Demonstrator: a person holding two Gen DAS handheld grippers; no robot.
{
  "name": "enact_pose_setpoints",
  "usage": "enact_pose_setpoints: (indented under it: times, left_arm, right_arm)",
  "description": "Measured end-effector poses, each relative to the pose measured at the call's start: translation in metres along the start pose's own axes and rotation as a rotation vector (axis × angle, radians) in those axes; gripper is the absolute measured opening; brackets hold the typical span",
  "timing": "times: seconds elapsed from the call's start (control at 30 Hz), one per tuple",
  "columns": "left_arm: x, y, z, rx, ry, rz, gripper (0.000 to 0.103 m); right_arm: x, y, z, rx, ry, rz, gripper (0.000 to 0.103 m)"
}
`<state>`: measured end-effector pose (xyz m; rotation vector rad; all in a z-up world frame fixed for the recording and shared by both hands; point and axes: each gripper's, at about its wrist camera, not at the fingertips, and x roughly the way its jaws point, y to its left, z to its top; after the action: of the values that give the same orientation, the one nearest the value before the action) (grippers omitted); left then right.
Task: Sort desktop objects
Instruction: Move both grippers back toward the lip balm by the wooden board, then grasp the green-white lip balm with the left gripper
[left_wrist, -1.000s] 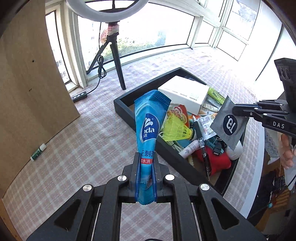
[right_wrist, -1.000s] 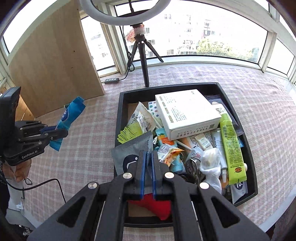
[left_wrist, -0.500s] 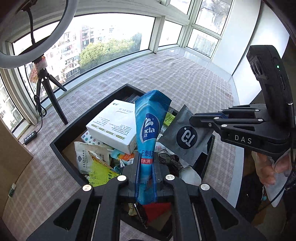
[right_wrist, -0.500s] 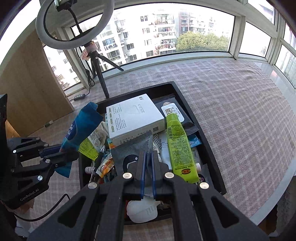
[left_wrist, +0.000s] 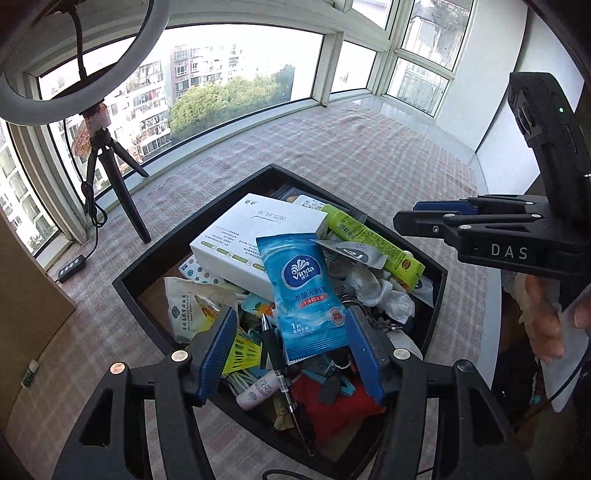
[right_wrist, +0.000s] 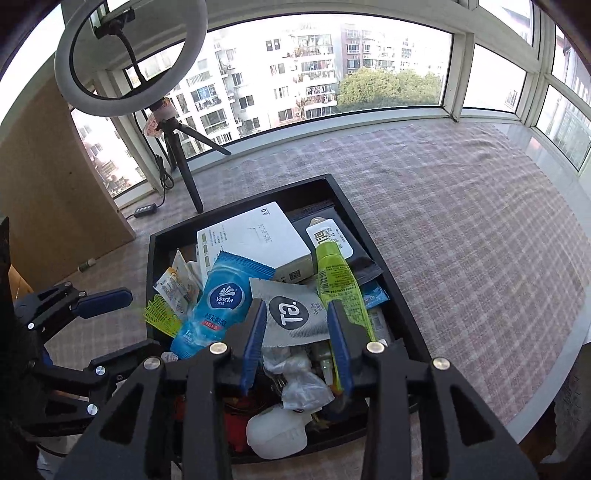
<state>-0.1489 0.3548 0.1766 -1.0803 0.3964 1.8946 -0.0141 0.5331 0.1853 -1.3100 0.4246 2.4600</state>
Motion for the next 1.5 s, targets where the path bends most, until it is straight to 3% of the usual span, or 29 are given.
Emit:
enact_pose_setpoints:
  times: [0.23, 0.43, 0.57, 0.77, 0.97, 1.1, 1.27, 1.5]
  left_arm:
    - [-0.012, 0.032, -0.016, -0.046, 0.001, 0.060, 0.058]
    - [-0.027, 0.085, -0.037, -0.130, 0.002, 0.149, 0.058]
    - [-0.040, 0.140, -0.061, -0.216, -0.011, 0.227, 0.058]
    - [-0.059, 0.241, -0.108, -0.437, -0.034, 0.317, 0.054]
    - [-0.067, 0.316, -0.147, -0.550, -0.026, 0.408, 0.047]
    - [-0.063, 0.351, -0.166, -0.622, -0.028, 0.413, 0.039]
    - [-0.043, 0.371, -0.175, -0.625, -0.018, 0.407, 0.026]
    - [-0.023, 0.382, -0.175, -0.613, -0.038, 0.367, 0.015]
  right_arm:
    - [0.003, 0.024, 0.001, -0.045, 0.004, 0.026, 0.034]
    - [0.015, 0.067, 0.010, -0.104, 0.018, 0.083, 0.034]
    - [0.030, 0.113, 0.018, -0.159, 0.029, 0.148, 0.034]
    - [0.068, 0.200, 0.026, -0.254, 0.052, 0.258, 0.034]
    - [0.120, 0.287, 0.022, -0.356, 0.096, 0.309, 0.034]
    - [0.154, 0.337, 0.019, -0.369, 0.128, 0.357, 0.030]
    - [0.186, 0.389, 0.014, -0.412, 0.123, 0.381, 0.023]
    - [0.227, 0.421, 0.018, -0.405, 0.147, 0.417, 0.015]
